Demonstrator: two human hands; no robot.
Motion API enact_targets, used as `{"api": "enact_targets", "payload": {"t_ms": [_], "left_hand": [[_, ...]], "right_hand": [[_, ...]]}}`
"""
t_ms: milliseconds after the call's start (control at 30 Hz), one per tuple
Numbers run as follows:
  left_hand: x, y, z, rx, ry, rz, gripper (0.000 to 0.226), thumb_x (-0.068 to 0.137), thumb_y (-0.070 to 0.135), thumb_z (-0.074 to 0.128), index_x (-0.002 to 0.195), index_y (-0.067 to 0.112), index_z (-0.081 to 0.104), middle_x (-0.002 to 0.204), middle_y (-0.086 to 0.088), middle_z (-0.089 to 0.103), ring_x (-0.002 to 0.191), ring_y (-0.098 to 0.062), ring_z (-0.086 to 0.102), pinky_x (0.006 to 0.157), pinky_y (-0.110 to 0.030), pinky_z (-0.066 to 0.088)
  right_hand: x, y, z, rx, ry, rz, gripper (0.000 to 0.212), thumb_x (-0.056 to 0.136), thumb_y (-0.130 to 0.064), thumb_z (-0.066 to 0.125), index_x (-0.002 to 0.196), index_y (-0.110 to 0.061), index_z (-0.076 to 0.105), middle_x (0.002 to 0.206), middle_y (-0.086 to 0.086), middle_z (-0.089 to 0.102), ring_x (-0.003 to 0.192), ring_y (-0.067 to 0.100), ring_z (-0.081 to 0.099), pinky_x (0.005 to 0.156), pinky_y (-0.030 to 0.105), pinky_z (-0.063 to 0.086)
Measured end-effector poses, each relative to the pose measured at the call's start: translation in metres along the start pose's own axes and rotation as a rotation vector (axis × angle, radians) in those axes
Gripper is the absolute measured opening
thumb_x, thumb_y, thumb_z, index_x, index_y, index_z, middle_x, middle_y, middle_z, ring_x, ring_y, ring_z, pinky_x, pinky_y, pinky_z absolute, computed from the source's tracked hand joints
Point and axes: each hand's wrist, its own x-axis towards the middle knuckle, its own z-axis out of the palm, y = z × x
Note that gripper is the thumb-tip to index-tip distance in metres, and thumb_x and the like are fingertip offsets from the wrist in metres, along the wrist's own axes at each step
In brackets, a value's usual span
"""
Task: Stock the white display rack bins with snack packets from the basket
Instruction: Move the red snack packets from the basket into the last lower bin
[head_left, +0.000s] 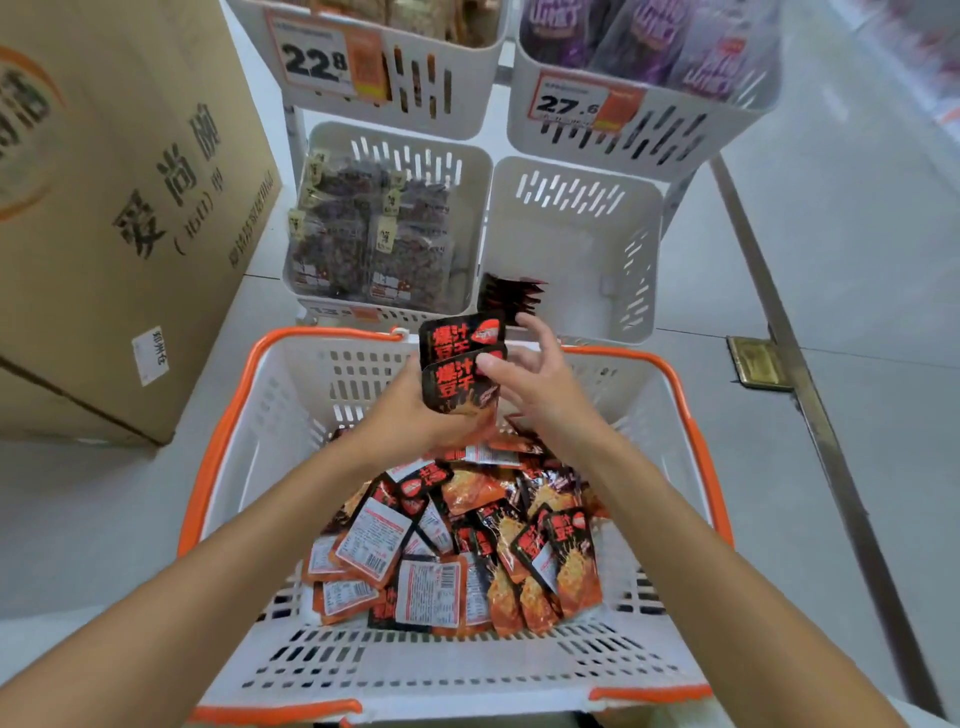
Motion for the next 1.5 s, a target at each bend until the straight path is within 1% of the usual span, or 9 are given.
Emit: {"api": "enact_targets", "payload": {"t_ms": [167, 400, 600, 733, 933, 1100, 1233, 1433, 1500], "left_hand": [[0.057, 0.035, -0.017, 0.168, -0.124, 0.074, 0.052, 0.070, -0.007, 0.082, 0.111, 0.021, 0.066, 0.098, -0.002, 0.074, 0.089, -0.007, 0.069, 0.079, -0.028, 0.058], [0.141, 0.042, -0.021, 0.374, -0.062, 0.059, 0.116, 0.069, 0.033, 0.089, 0.156, 0.032, 0.011, 0.162, 0.008, 0.015, 0.146, -0.013, 0.024, 0.118, -0.039, 0.030], [0.184, -0.001, -0.029, 0.430, -0.163, -0.069, 0.114, 0.079, 0.029, 0.083, 0.158, 0.026, 0.001, 0.159, 0.015, 0.016, 0.143, -0.001, 0.020, 0.118, -0.022, 0.019], [0.203, -0.020, -0.026, 0.460, -0.171, -0.097, 0.120, 0.077, 0.030, 0.083, 0.158, 0.030, -0.005, 0.164, 0.007, 0.016, 0.148, -0.010, 0.021, 0.121, -0.028, 0.022], [0.205, -0.034, -0.019, 0.504, -0.138, -0.094, 0.121, 0.084, 0.020, 0.078, 0.155, 0.018, -0.020, 0.164, 0.008, -0.003, 0.148, -0.005, 0.008, 0.104, -0.002, 0.008], [0.204, -0.035, -0.019, 0.509, -0.126, -0.104, 0.121, 0.085, 0.022, 0.077, 0.154, 0.022, -0.022, 0.165, 0.006, -0.009, 0.151, -0.007, 0.004, 0.114, -0.014, 0.008], [0.201, -0.033, -0.016, 0.508, -0.129, -0.103, 0.119, 0.086, 0.026, 0.075, 0.154, 0.024, -0.023, 0.165, 0.008, -0.015, 0.151, -0.008, -0.001, 0.120, -0.021, 0.006], [0.193, -0.018, -0.016, 0.472, -0.100, -0.127, 0.110, 0.089, 0.025, 0.073, 0.157, 0.021, -0.013, 0.166, 0.006, -0.001, 0.150, -0.009, 0.009, 0.119, -0.022, 0.011], [0.185, -0.007, -0.016, 0.459, -0.094, -0.120, 0.097, 0.091, 0.024, 0.070, 0.158, 0.017, 0.000, 0.160, 0.010, 0.017, 0.145, -0.007, 0.022, 0.112, -0.016, 0.018]], "right_hand": [[0.025, -0.062, -0.049, -0.245, -0.257, -0.056, 0.089, 0.078, -0.001, 0.080, 0.150, -0.027, 0.034, 0.130, 0.002, 0.061, 0.110, 0.013, 0.066, 0.093, 0.031, 0.054], [0.097, -0.081, -0.093, -0.602, 0.001, -0.194, 0.003, 0.090, -0.008, 0.069, 0.092, -0.006, 0.069, 0.085, 0.015, 0.070, 0.072, 0.018, 0.065, 0.077, 0.045, 0.057], [0.180, -0.036, -0.127, -0.780, 0.233, -0.391, 0.037, 0.093, -0.015, 0.067, 0.129, -0.011, 0.063, 0.131, 0.012, 0.056, 0.120, 0.019, 0.053, 0.104, 0.017, 0.038], [0.227, 0.003, -0.129, -0.740, -0.099, -0.082, 0.060, 0.080, -0.027, 0.080, 0.136, -0.026, 0.057, 0.136, 0.004, 0.050, 0.126, 0.019, 0.049, 0.112, 0.046, 0.038], [0.251, 0.021, -0.127, -0.761, -0.213, -0.010, 0.085, 0.078, -0.060, 0.072, 0.150, -0.037, 0.034, 0.156, -0.002, 0.024, 0.144, 0.018, 0.025, 0.120, 0.047, 0.024], [0.256, 0.016, -0.124, -0.676, -0.119, -0.021, 0.090, 0.076, -0.049, 0.080, 0.150, -0.036, 0.029, 0.151, -0.002, 0.026, 0.138, 0.019, 0.034, 0.113, 0.041, 0.037], [0.254, 0.016, -0.107, -0.700, -0.077, -0.113, 0.049, 0.085, -0.038, 0.074, 0.127, -0.020, 0.057, 0.121, -0.001, 0.055, 0.112, 0.021, 0.059, 0.093, 0.035, 0.053], [0.223, 0.005, -0.107, -0.767, 0.044, -0.054, 0.069, 0.087, -0.047, 0.069, 0.148, -0.032, 0.038, 0.157, 0.001, 0.026, 0.145, 0.018, 0.023, 0.117, 0.038, 0.023], [0.187, 0.002, -0.099, -0.741, 0.172, -0.176, 0.062, 0.088, -0.039, 0.070, 0.143, -0.031, 0.044, 0.150, -0.003, 0.036, 0.140, 0.014, 0.033, 0.115, 0.035, 0.031]]}}
